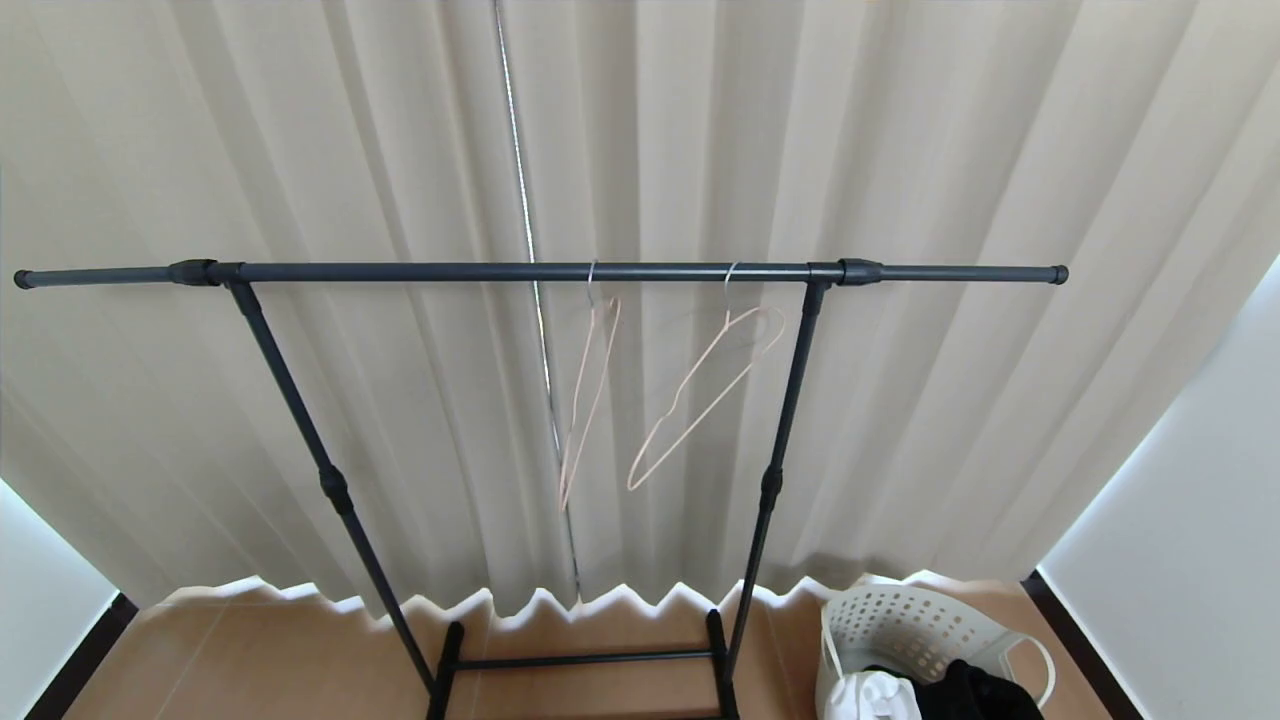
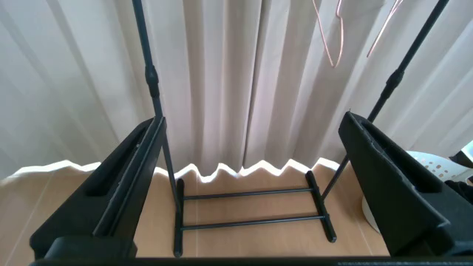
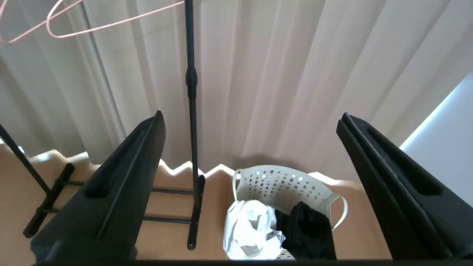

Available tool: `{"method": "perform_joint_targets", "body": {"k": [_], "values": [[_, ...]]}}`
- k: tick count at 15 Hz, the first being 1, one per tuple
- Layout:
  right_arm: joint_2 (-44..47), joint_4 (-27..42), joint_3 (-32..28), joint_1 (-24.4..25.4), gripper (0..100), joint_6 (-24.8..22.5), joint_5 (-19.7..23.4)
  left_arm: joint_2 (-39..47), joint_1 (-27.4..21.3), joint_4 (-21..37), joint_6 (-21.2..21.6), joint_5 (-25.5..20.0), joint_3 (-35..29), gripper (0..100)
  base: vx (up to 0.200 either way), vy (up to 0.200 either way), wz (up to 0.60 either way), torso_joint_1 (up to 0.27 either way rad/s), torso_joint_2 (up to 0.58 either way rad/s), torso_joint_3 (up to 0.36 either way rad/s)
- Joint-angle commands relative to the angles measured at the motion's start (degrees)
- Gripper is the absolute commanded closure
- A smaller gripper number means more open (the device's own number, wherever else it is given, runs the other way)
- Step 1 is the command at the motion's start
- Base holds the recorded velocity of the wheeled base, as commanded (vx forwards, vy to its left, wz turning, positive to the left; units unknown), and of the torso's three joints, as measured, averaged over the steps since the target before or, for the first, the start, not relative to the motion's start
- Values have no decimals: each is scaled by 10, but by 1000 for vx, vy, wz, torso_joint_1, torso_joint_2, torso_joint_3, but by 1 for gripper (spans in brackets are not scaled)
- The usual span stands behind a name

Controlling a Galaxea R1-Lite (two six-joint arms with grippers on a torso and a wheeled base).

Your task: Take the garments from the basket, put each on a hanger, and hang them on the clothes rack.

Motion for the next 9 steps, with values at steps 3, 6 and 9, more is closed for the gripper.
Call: {"method": "perform_joint_targets", "body": {"k": [3,6,9], "values": [[1,0,-1,-1,0,13,-2,1,0,0,0,0,0,0,0,0,0,0,0,0],[1,0,0,-1,0,12,-2,1,0,0,0,0,0,0,0,0,0,0,0,0],[1,0,0,-1,0,13,-2,1,0,0,0,0,0,0,0,0,0,0,0,0]]}}
